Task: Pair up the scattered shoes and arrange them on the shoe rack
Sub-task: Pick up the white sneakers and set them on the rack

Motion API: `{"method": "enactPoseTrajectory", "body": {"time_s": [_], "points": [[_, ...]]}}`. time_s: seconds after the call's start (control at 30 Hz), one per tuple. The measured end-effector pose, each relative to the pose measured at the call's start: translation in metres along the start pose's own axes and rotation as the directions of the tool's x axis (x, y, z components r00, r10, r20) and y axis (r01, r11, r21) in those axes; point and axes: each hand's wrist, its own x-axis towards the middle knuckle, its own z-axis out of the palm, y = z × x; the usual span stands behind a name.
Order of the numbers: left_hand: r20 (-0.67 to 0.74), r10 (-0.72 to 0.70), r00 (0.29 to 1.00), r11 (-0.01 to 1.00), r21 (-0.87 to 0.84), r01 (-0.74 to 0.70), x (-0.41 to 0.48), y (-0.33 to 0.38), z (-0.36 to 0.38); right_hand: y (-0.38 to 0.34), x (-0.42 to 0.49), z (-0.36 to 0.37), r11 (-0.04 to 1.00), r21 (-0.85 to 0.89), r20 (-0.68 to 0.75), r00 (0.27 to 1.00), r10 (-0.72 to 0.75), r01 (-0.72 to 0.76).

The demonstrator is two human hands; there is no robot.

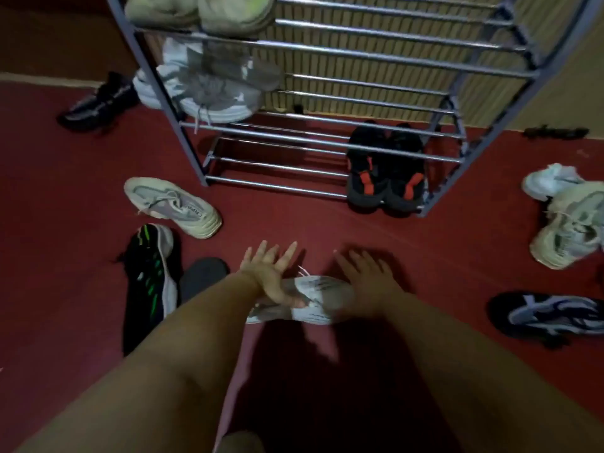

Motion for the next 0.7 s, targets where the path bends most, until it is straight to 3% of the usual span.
{"method": "enactPoseTrajectory", "body": {"time_s": [0.17, 0.33, 0.7], "points": [[0.042, -0.014, 0.999, 0.999, -0.048, 0.016, 0.008, -0.011, 0.014, -0.019, 0.023, 0.026, 0.992, -0.109, 0.132, 0.99, -0.055, 0.07], [0.064, 0.0, 0.998, 0.997, -0.073, 0.005, 0.018, -0.015, 0.024, -0.03, 0.04, 0.042, 0.99, -0.074, 0.147, 0.983, -0.107, 0.119], [0.14, 0.015, 0.99, 0.997, -0.082, -0.004, 0.007, -0.017, 0.036, -0.018, 0.051, 0.054, 0.985, -0.076, -0.01, 0.987, -0.159, 0.158]]}}
